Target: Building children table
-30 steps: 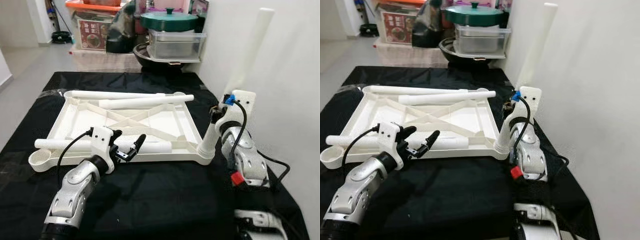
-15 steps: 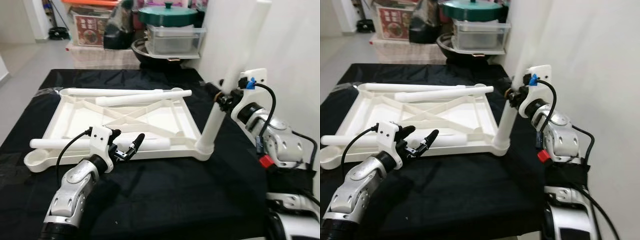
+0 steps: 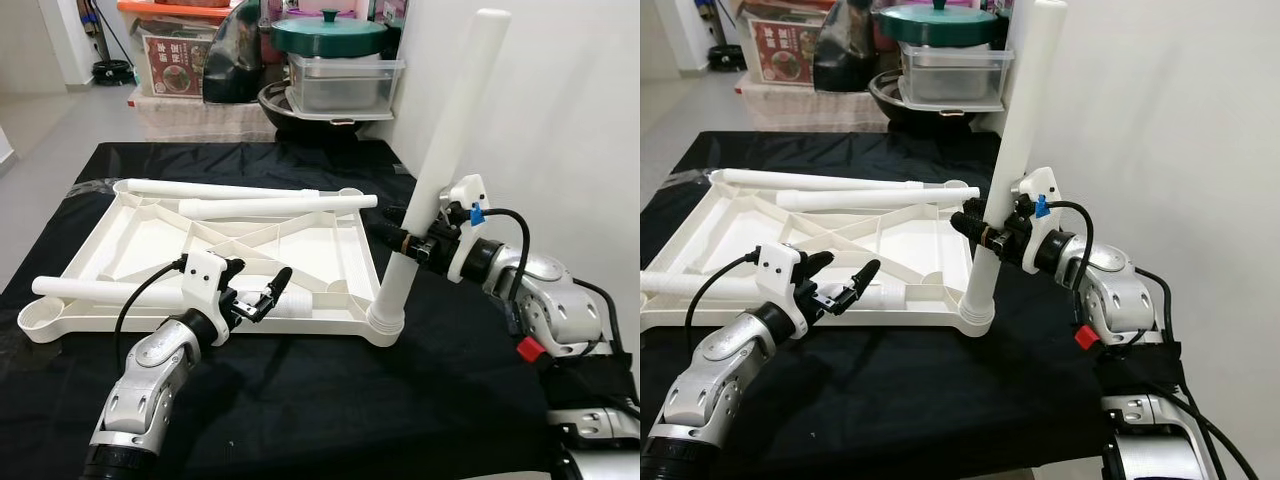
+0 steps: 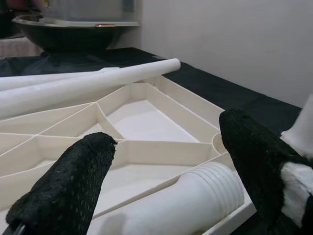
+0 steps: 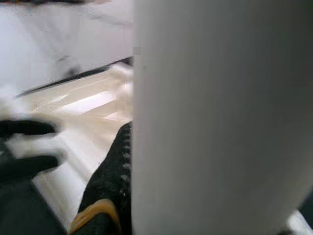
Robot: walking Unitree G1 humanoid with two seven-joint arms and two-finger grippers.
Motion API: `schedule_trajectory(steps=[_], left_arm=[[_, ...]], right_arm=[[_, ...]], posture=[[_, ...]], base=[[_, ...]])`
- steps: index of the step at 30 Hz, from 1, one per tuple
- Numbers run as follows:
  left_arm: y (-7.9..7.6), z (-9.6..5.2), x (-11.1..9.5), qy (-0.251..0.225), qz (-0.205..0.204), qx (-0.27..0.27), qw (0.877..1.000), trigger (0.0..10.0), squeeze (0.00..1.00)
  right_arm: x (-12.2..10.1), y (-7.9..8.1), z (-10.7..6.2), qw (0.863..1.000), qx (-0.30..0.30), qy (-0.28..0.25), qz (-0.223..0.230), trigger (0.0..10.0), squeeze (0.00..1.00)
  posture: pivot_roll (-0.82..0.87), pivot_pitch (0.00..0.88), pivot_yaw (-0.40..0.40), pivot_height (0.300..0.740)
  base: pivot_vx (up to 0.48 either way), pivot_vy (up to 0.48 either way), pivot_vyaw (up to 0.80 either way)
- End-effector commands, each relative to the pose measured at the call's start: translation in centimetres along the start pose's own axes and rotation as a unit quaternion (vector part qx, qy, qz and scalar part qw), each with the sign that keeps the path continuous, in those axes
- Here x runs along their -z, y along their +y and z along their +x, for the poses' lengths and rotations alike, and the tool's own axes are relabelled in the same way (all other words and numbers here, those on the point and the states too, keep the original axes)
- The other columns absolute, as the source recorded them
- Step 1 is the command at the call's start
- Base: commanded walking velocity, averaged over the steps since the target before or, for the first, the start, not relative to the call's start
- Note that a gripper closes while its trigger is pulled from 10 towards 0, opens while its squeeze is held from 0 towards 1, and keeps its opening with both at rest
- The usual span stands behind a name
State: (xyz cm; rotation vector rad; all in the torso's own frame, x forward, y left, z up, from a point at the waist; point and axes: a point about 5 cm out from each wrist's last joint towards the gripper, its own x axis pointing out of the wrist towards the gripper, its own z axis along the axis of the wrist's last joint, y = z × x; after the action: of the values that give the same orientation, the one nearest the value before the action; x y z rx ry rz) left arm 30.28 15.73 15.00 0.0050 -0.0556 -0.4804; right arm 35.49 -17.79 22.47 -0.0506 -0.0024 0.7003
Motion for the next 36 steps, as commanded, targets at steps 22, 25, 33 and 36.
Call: schedule_trajectory(steps=[22,25,33,36], left_arm=[[0.0,0.2,0.1,0.003,0.007,0.003,1.000,10.0,0.00],[0.0,0.2,0.2,0.002,0.006,0.002,1.000,10.0,0.00],[-0.1,0.1,0.2,0.002,0.003,0.002,1.000,10.0,0.00],[-0.1,0.2,0.2,0.002,0.004,0.002,1.000,10.0,0.00]], right_arm=[[5.4,-0.7,-0.2,0.920,0.380,0.061,0.070,10.0,1.00],[4.5,-1.7,-0.3,0.917,0.391,0.051,0.065,10.0,0.00],[-1.1,-2.7,0.0,0.973,0.222,-0.047,0.028,10.0,0.00],[-1.9,-2.2,0.0,0.983,0.174,-0.056,0.006,10.0,0.00]], posture=[[0.01,0.000,-0.102,0.740],[0.01,0.000,-0.102,0.740],[0.01,0.000,-0.100,0.740],[0.01,0.000,-0.097,0.740]], base=[[0.000,0.000,0.00],[0.000,0.000,0.00],[0.000,0.000,0.00],[0.000,0.000,0.00]])
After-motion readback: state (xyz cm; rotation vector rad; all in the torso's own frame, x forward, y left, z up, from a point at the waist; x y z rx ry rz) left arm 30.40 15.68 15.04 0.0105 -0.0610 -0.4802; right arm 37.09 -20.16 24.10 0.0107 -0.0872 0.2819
